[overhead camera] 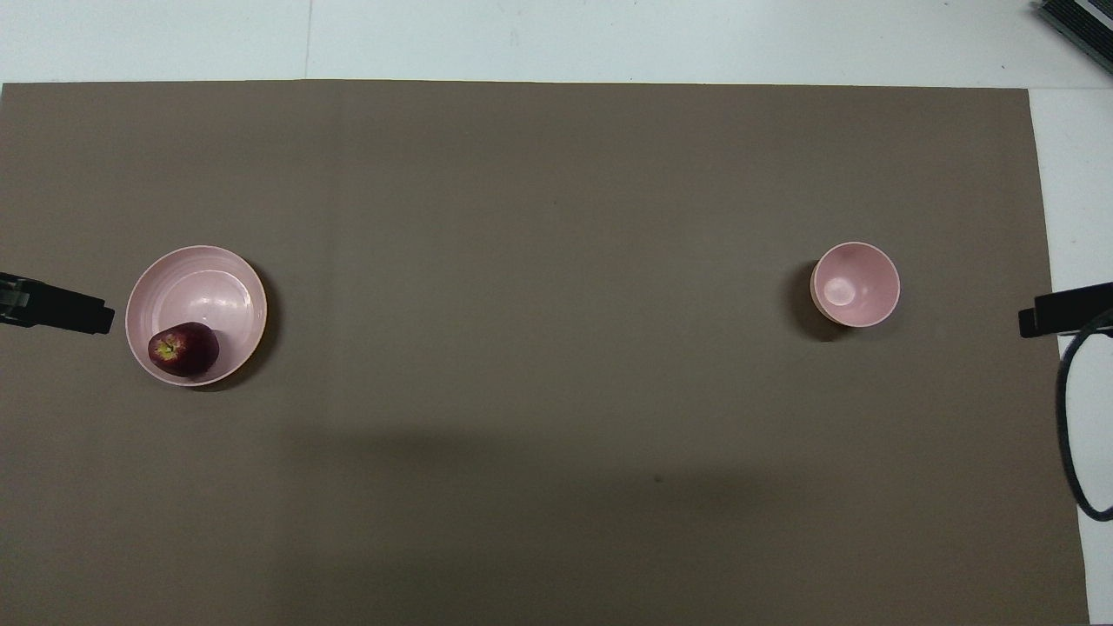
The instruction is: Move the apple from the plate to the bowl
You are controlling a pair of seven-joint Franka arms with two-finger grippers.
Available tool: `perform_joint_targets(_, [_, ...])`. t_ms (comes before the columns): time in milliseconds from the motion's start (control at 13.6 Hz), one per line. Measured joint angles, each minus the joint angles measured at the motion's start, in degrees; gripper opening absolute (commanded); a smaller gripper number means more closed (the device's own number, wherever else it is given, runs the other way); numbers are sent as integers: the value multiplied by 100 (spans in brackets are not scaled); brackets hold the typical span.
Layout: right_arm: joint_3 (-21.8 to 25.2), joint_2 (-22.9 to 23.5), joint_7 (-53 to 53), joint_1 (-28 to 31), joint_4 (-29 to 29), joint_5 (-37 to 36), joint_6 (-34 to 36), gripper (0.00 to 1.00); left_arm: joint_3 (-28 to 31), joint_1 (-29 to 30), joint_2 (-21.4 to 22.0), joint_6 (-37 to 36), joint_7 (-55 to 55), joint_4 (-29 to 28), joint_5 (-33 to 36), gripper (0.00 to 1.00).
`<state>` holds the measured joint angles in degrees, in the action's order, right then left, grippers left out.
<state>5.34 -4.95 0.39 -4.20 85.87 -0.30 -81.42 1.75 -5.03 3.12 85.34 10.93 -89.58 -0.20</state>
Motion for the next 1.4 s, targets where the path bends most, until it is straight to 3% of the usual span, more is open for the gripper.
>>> perform_joint_targets(738, [0, 0, 0, 0, 0, 0, 0, 100, 2, -1, 16, 19, 5, -90, -1, 100])
perform_joint_targets(1402, [0, 0, 0, 0, 0, 0, 0, 100, 5, -1, 10, 504, 5, -320, -1, 100])
